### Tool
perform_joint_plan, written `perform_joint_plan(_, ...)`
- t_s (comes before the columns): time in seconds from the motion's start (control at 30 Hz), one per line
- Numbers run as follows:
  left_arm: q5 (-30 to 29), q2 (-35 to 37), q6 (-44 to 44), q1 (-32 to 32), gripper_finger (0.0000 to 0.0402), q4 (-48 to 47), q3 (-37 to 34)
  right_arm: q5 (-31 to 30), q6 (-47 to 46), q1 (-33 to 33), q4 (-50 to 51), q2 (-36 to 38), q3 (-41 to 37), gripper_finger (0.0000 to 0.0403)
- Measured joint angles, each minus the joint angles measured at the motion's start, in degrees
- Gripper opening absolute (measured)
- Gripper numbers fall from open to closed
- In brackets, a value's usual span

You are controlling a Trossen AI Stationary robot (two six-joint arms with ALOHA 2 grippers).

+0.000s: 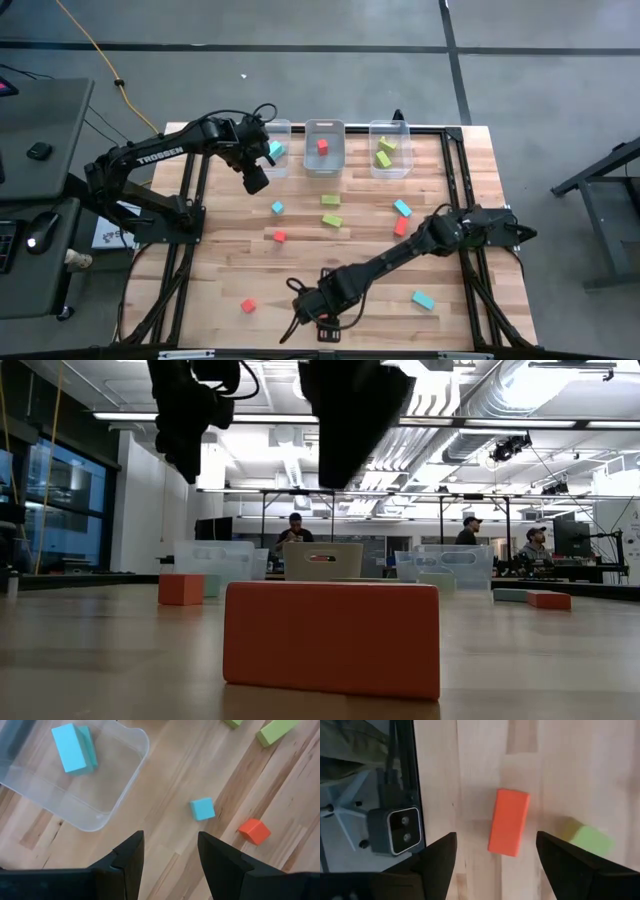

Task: Sort & place blocks by color
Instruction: Put the large orange rectangular block into the gray bin

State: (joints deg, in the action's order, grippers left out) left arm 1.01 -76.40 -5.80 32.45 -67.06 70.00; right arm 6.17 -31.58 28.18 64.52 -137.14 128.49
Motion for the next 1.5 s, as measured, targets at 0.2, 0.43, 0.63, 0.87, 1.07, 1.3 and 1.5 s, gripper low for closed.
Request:
perform_joint_plan(0.2, -0.2, 0.0, 0.0, 0.0, 0.0161, 0.0, 0.0, -0.1, -2.7, 0.6, 0.0, -2.4, 0.0, 0.0264)
perform_joint_plan(0.43, -0.2, 0.0, 0.0, 0.0, 0.0161, 0.1, 0.0, -0.4, -4.5, 0.5, -0.4, -4.5, 0.0, 0.0264)
perform_joint_plan(0.63, -0.2, 0.0, 0.4, 0.0, 0.0161, 0.0, 0.0, -0.7, -6.1, 0.5, -0.2, -5.8, 0.0, 0.0264)
perform_joint_plan(0.87, -0.2, 0.0, 0.4, 0.0, 0.0161, 0.1, 0.0, -2.7, -7.1, 0.5, 0.0, -6.3, 0.0, 0.0253)
perform_joint_plan(1.07, -0.2, 0.0, 0.4, 0.0, 0.0161, 0.1, 0.0, -2.7, -7.2, 0.4, 0.0, -6.5, 0.0, 0.0206)
perform_joint_plan(1.3, -0.2, 0.0, 1.5, 0.0, 0.0161, 0.1, 0.0, -2.7, -7.8, 0.1, -0.1, -6.6, 0.0, 0.0124)
perform_joint_plan(1.5, -0.3, 0.0, 1.5, 0.0, 0.0161, 0.1, 0.0, -2.5, -8.5, -0.5, -0.1, -6.5, 0.0, 0.0113)
